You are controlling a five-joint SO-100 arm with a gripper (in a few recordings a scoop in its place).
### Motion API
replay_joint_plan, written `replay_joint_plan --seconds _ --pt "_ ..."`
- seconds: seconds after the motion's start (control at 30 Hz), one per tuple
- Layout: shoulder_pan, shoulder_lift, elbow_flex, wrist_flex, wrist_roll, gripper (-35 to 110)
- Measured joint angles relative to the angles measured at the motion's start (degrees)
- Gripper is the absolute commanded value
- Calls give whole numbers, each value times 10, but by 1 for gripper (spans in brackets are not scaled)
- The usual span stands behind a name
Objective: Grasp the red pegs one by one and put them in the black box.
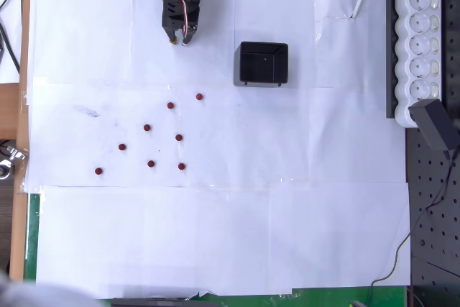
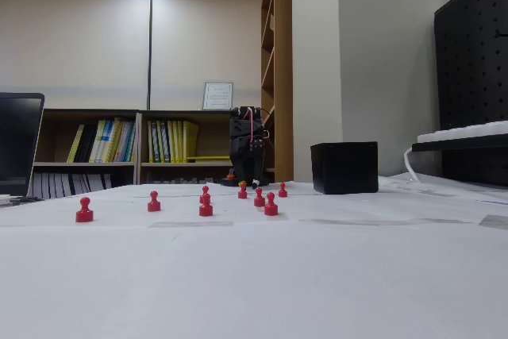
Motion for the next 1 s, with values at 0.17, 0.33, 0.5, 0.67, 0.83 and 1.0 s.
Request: replay_joint_plan --seconds 0.17,0.33,0.5,0.67,0.83,1.0 --pt "-9 0 0 0 9 6" --pt "-9 0 0 0 9 6" --pt "-9 0 0 0 9 6" --pt "-9 0 0 0 9 6" --pt "-9 0 0 0 9 6" --pt "-9 0 0 0 9 6"
